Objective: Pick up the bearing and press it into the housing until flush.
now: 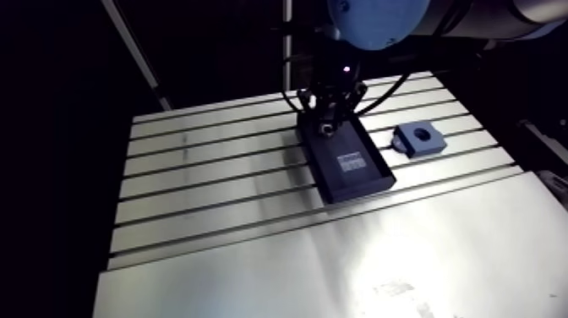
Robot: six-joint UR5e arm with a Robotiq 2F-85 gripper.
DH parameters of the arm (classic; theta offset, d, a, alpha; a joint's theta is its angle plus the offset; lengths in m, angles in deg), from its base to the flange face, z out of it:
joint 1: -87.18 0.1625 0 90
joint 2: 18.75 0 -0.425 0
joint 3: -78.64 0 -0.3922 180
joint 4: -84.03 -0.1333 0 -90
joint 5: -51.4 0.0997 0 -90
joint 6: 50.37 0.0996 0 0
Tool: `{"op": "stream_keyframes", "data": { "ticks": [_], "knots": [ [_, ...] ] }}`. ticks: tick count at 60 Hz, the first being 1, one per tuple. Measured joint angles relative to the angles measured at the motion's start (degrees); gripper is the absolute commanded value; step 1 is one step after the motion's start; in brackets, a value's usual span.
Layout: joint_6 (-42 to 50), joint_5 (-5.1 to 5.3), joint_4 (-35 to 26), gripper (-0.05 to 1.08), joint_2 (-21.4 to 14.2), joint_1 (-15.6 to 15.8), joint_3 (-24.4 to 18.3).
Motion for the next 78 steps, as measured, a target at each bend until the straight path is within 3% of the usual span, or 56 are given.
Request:
{"op": "stream_keyframes", "data": {
  "ticks": [78],
  "knots": [
    [-0.37, -0.07, -0.95, 0.67, -1.30, -0.36, -0.50]
  ]
}}
